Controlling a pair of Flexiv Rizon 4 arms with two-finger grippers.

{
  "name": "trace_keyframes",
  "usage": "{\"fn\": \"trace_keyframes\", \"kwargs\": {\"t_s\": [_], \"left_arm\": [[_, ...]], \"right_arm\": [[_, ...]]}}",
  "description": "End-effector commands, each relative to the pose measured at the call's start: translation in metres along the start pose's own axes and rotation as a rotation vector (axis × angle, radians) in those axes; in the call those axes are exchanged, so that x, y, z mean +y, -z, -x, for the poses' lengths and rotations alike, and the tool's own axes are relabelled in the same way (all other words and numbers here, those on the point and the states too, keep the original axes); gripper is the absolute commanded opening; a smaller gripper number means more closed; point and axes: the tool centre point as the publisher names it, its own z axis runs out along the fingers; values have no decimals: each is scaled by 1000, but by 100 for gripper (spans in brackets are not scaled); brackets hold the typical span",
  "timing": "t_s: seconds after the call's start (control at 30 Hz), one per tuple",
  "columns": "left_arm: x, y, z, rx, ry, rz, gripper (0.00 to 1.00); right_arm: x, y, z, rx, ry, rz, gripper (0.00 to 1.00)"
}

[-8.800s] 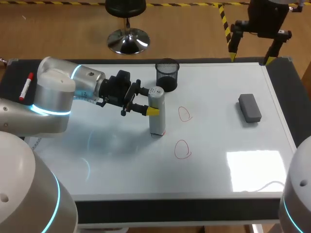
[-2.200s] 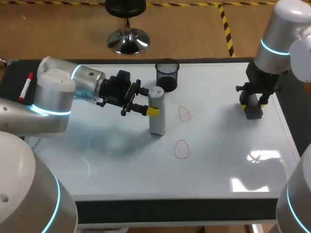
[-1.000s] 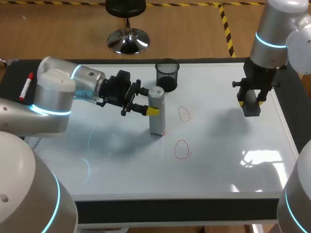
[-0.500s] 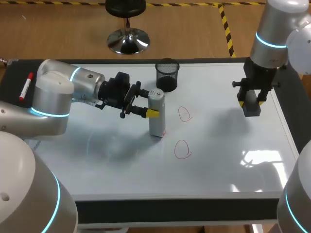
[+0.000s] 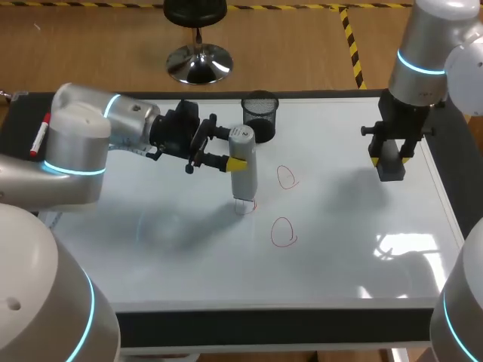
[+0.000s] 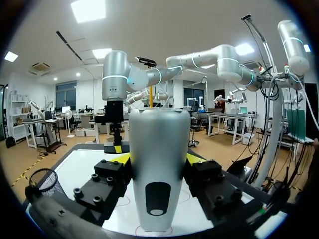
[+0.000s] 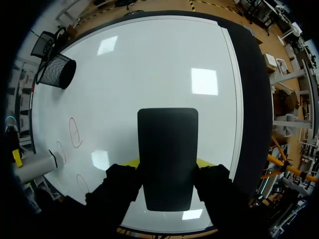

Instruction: Pick up the inspection probe, press it on each red-marked spot on the whiteboard one by one, put down the probe, pick up the eraser, and wipe off all the red marks.

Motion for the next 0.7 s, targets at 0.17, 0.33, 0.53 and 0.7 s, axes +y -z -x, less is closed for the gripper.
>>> {"fn": "trace_keyframes", "kwargs": {"t_s": [0.17,0.33,0.53,0.7], "left_arm": [[-7,3,-1,-28,10,29,0],[-14,7,3,-30,8,29,0],[-22,15,10,-38,2,29,0],[-27,23,19,-41,-1,25,0]], "right_arm": [[0,2,1,-1,1,0,0],[0,2,1,-1,1,0,0],[0,2,1,-1,1,0,0],[0,2,1,-1,1,0,0]]}}
